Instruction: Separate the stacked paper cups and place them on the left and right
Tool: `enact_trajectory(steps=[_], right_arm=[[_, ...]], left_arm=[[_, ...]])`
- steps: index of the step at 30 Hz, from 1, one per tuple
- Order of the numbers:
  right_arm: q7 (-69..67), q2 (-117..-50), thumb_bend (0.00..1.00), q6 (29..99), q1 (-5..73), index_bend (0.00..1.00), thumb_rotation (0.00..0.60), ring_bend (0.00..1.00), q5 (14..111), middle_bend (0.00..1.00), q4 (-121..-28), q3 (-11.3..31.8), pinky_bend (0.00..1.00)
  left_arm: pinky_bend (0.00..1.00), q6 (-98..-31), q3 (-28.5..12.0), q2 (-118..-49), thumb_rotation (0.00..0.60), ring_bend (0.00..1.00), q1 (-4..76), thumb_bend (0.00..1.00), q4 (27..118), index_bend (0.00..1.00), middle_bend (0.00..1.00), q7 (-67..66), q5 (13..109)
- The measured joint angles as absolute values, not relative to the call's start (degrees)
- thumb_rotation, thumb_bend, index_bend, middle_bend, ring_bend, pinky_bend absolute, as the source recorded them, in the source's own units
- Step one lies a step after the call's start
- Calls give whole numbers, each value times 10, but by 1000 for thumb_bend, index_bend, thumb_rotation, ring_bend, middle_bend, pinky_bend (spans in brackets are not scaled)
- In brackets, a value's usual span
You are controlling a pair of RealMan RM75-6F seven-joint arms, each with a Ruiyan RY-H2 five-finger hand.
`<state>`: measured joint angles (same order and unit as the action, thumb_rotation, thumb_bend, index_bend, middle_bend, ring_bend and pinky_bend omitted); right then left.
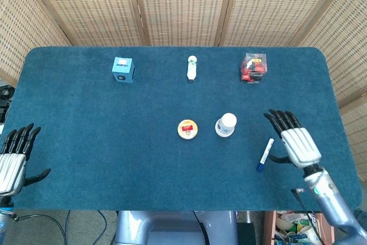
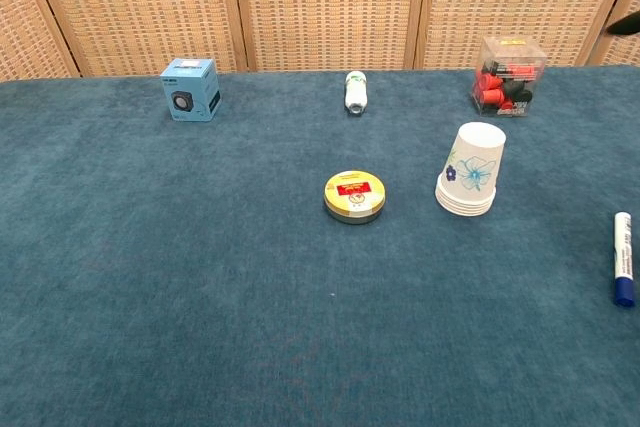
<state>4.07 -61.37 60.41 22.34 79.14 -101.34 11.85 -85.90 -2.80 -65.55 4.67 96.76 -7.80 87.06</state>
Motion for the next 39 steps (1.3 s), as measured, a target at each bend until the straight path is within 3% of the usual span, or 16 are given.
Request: enact_trajectory(steps=[5, 14, 18, 24, 31, 39], right_arm=[[96, -674, 147, 540, 316, 159, 600, 121, 678, 253, -976, 150, 219], [184, -752, 210, 497, 392, 236, 600, 217, 563, 350, -922, 158, 331], [197, -774, 266, 493, 409, 278, 600, 239, 541, 380, -897, 156, 347], [202, -795, 267, 487, 428, 293, 600, 246, 512, 390, -871, 154, 349], [204, -818, 316, 485, 442, 364, 600, 272, 497, 420, -844, 147, 431], [198, -838, 367, 491, 451, 475, 600, 383, 497, 520, -813, 141, 552]], left_arm=[[0, -842, -34, -660, 600, 0, 54, 166, 967, 0, 0, -89, 849], [0, -827, -41, -665, 600, 0, 62, 168, 967, 0, 0, -104, 822], [0, -824, -43, -664, 600, 0, 66, 168, 972, 0, 0, -111, 819], [0, -822, -43, -663, 600, 0, 68, 168, 974, 0, 0, -111, 816], [0, -817, -42, -661, 600, 0, 70, 168, 974, 0, 0, -110, 812], [0, -815, -43, -660, 600, 0, 73, 168, 972, 0, 0, -108, 806]])
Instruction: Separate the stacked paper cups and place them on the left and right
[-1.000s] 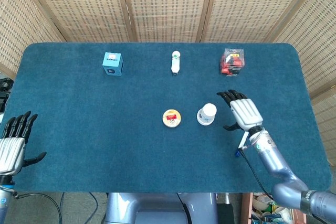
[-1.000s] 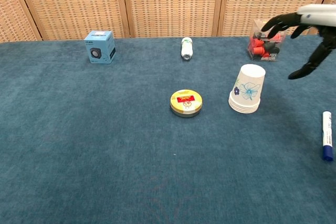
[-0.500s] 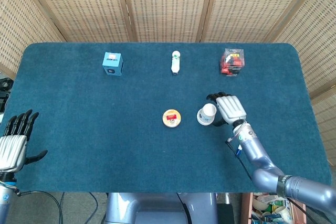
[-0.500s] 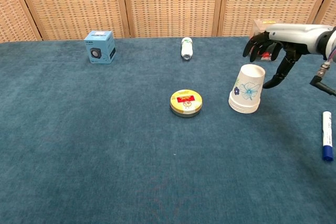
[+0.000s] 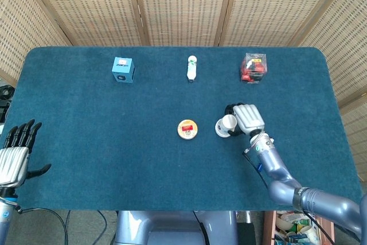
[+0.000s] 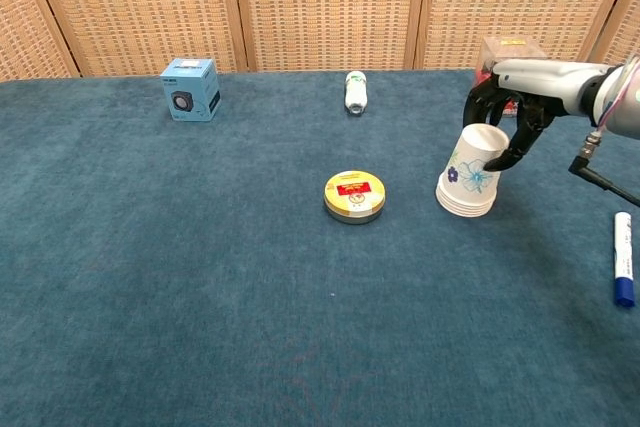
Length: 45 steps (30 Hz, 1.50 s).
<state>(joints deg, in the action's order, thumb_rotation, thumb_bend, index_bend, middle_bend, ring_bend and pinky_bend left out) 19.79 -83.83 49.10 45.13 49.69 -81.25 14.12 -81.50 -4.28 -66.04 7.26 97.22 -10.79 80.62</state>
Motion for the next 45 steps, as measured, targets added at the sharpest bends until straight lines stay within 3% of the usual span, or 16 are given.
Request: enact_trajectory(steps=[3, 10, 22, 24, 29, 35, 45], right_arm=[[191, -844, 388, 493, 452, 544, 600, 450, 502, 586, -804, 140, 599], [145, -834, 391, 503, 444, 562, 600, 473, 527, 606, -826, 147, 603], [-56, -756, 409, 494, 409, 572, 600, 480, 516, 616, -940, 225, 603], [-73, -751, 410, 485, 407, 572, 600, 479, 497, 616, -949, 236, 603], [-129, -749, 420, 447, 412, 572, 600, 480, 431, 616, -964, 260, 603], [-182, -758, 420, 414, 430, 572, 600, 480, 363, 616, -977, 287, 603], [-195, -770, 420, 407, 468, 572, 600, 480, 293, 616, -1000, 296, 603]], left_arm=[[0, -815, -42, -661, 600, 0, 73, 168, 972, 0, 0, -111, 805], [0, -811, -46, -663, 600, 0, 79, 171, 963, 0, 0, -105, 804], [0, -787, -92, -686, 600, 0, 163, 173, 858, 0, 0, -2, 862], [0, -791, -101, -699, 600, 0, 182, 173, 833, 28, 0, 23, 886], [0, -811, -116, -756, 600, 0, 234, 173, 758, 220, 0, 62, 943], [0, -804, -130, -840, 600, 0, 309, 173, 697, 344, 0, 77, 966], [0, -811, -154, -962, 600, 0, 389, 173, 614, 399, 0, 52, 967]])
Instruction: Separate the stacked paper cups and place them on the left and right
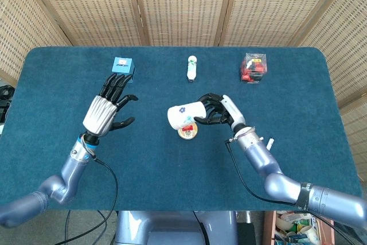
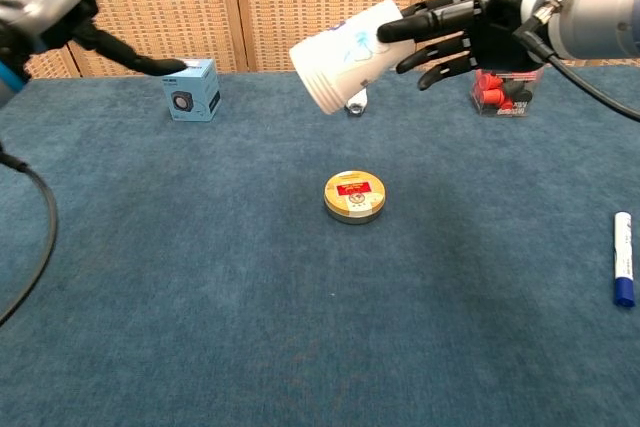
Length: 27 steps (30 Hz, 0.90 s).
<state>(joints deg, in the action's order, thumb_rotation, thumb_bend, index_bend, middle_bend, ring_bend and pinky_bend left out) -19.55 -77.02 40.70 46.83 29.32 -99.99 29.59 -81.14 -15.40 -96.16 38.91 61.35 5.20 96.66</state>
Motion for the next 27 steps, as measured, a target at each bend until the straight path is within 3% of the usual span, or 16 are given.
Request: enact_trajectory(steps=[16, 27], right_arm=[[-210, -782, 431, 409, 488, 572, 600, 480, 261, 615, -1004, 296, 603], [-215, -777, 431, 411, 483, 572, 600, 480, 270, 617, -1024, 291, 603]], left_arm=[[0, -822, -140, -1027, 600, 0, 442, 178, 558, 436, 0, 55, 963], [0, -837, -137, -1054, 600, 0, 466, 254, 533, 515, 0, 64, 961]])
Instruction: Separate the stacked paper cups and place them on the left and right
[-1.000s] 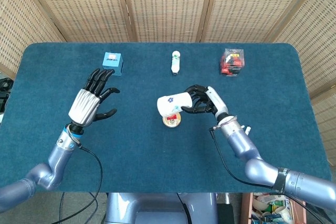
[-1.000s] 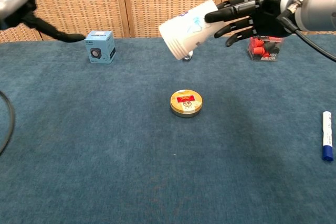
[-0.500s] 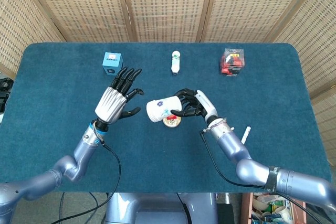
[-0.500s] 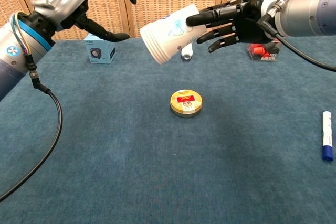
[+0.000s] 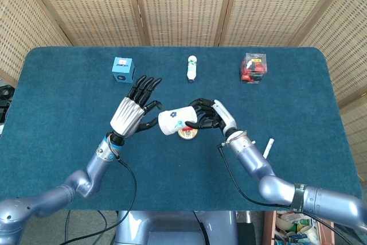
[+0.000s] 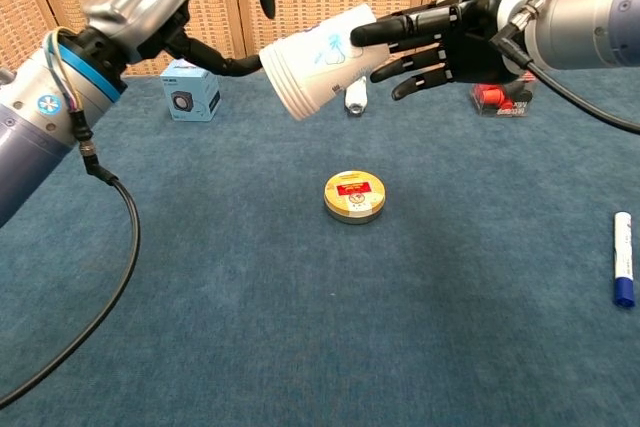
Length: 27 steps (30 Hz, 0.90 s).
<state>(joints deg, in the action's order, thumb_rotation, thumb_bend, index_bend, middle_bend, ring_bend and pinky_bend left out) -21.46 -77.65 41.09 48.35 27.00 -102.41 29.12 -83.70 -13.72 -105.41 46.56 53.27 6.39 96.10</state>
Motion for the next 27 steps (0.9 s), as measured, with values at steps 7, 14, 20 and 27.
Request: enact_trajectory(steps=[7, 14, 20, 27], right_arm=[[-216, -769, 434, 407, 483, 572, 600, 480, 271, 617, -1028, 288, 603], [-219, -764, 436, 403, 482, 572, 600, 480, 269, 616, -1025, 284, 603], [-225, -763, 435, 397, 480, 572, 600, 480, 272, 616, -1021, 282, 603], [-231, -759, 447, 394, 478, 572, 600, 480, 276, 615, -1023, 283, 603]], left_arm=[[0, -838, -130, -1067, 600, 0, 474, 345, 520, 522, 0, 57, 958], [0, -856, -124, -1076, 600, 0, 474, 373, 507, 526, 0, 66, 959], [0, -862, -120, -1080, 600, 0, 477, 373, 502, 529, 0, 63, 958], [0, -864, -117, -1082, 600, 0, 480, 413, 499, 569, 0, 62, 954]])
